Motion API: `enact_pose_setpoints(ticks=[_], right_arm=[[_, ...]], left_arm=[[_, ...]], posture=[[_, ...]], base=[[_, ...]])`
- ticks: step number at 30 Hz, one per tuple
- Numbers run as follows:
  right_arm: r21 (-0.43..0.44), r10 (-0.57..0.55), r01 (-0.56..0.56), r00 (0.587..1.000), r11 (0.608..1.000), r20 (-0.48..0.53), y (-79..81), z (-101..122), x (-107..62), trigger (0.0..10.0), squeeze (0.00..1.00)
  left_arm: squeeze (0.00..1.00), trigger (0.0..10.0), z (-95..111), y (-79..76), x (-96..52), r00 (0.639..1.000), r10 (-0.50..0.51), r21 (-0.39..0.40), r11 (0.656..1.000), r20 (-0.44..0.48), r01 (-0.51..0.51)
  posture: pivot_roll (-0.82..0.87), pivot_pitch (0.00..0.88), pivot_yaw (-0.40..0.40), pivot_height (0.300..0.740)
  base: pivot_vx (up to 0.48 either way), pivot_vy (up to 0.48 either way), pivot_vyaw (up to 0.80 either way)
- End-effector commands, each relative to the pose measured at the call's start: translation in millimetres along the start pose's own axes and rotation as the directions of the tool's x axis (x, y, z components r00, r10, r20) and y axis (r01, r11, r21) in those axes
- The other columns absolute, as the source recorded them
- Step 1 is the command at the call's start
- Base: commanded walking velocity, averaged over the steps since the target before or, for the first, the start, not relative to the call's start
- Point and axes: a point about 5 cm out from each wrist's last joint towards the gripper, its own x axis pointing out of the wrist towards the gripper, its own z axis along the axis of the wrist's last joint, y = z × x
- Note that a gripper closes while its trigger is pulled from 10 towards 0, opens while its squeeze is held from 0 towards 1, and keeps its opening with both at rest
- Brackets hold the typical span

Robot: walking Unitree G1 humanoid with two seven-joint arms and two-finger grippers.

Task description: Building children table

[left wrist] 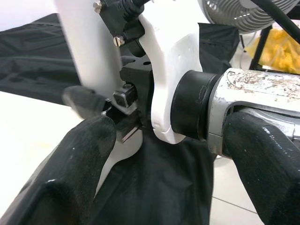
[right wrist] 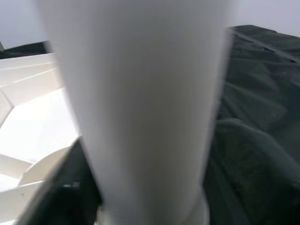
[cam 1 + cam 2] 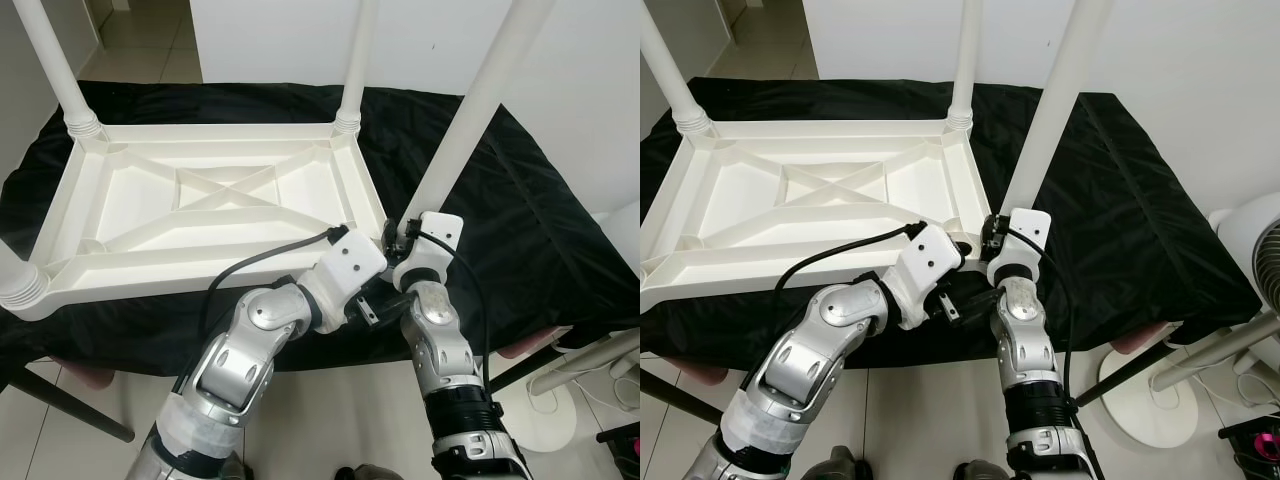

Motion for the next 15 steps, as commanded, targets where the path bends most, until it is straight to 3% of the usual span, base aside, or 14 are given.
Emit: enact_pose_setpoints(ticks=[1, 6, 7, 8, 9, 12, 15], right_arm=[[0.007, 0.015, -0.015, 1.000, 1.000, -0.002, -10.2, -3, -3.6, 10.0, 1.00], [-0.022, 0.039, -0.039, 0.999, 0.999, -0.003, -26.2, -1, -1.2, 10.0, 1.00], [-0.019, 0.084, -0.084, 0.996, 0.996, -0.002, -28.6, 0, -0.6, 10.0, 0.68], [-0.019, 0.084, -0.084, 0.996, 0.996, -0.002, -28.6, 0, -0.6, 10.0, 0.68], [-0.013, 0.149, -0.149, 0.989, 0.989, -0.010, -31.7, 0, 0.4, 10.0, 0.00], [-0.033, 0.229, -0.229, 0.973, 0.973, -0.005, -38.1, 2, 1.8, 10.0, 0.00], [-0.083, 0.349, -0.350, 0.937, 0.933, -0.025, -43.8, 3, 6.4, 10.0, 0.00]], left_arm=[[0.00, 10.0, -3, 14.4, -4.8, 0.992, 0.122, 0.013, 0.992, -0.020, -0.122], [0.00, 10.0, -3, 14.7, -4.8, 0.992, 0.122, 0.016, 0.992, -0.020, -0.122], [0.00, 10.0, -3, 14.8, -4.8, 0.992, 0.122, 0.017, 0.992, -0.019, -0.122], [0.00, 10.0, -3, 14.8, -4.8, 0.992, 0.122, 0.017, 0.992, -0.019, -0.122], [0.00, 10.0, -3, 14.9, -4.9, 0.992, 0.123, 0.017, 0.992, -0.020, -0.122], [0.00, 10.0, -2, 14.7, -5.2, 0.992, 0.123, 0.017, 0.992, -0.019, -0.122], [0.00, 10.0, -3, 13.9, -5.0, 0.993, 0.120, 0.015, 0.993, -0.019, -0.120]], posture=[[-0.07, 0.018, -0.040, 0.740], [-0.07, 0.017, -0.040, 0.740], [-0.07, 0.018, -0.041, 0.740], [-0.07, 0.018, -0.041, 0.740], [-0.07, 0.017, -0.042, 0.740], [-0.07, 0.018, -0.042, 0.740], [-0.07, 0.018, -0.037, 0.740]], base=[[0.000, 0.000, 0.00], [0.000, 0.000, 0.00], [0.000, 0.000, 0.00], [0.000, 0.000, 0.00], [0.000, 0.000, 0.00], [0.000, 0.000, 0.00], [0.000, 0.000, 0.00]])
